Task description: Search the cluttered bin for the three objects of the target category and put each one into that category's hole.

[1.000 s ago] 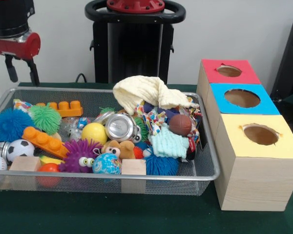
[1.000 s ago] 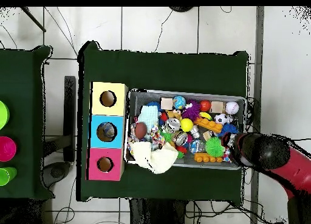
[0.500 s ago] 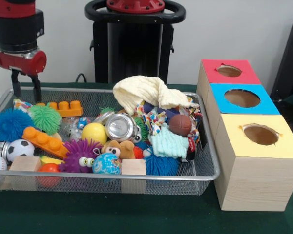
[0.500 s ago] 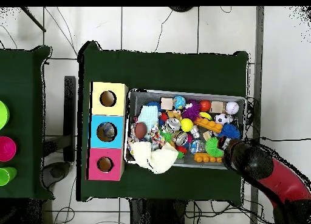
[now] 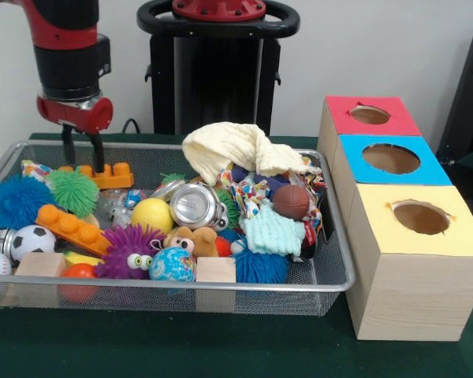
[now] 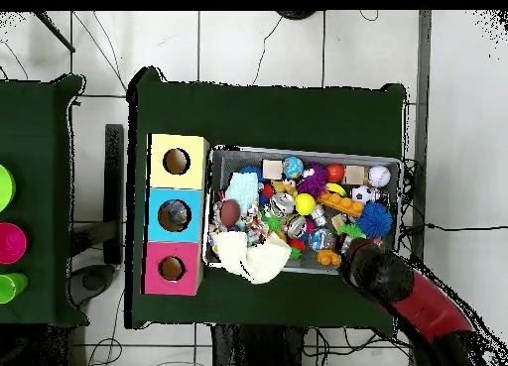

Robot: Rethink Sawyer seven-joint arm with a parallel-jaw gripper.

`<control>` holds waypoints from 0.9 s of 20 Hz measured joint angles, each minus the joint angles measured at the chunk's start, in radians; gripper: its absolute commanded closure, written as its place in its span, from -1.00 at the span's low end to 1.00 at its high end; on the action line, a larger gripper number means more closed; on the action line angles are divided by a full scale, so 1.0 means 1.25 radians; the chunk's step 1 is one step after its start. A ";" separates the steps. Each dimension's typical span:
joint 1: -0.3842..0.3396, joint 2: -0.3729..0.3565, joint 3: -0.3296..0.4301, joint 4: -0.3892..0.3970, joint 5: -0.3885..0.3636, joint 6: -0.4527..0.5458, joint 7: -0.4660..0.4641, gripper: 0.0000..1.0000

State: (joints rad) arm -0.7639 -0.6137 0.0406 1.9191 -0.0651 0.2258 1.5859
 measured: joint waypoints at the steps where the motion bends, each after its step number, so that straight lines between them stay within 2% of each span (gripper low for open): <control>1: 0.008 0.000 -0.003 0.011 0.007 0.000 0.007 -1.00; 9: 0.049 0.003 -0.006 0.090 0.046 -0.022 0.058 -1.00; 18: 0.051 0.055 -0.006 0.109 0.050 -0.128 0.070 -1.00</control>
State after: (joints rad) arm -0.6999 -0.5450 0.0332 2.0550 -0.0026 0.0655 1.6740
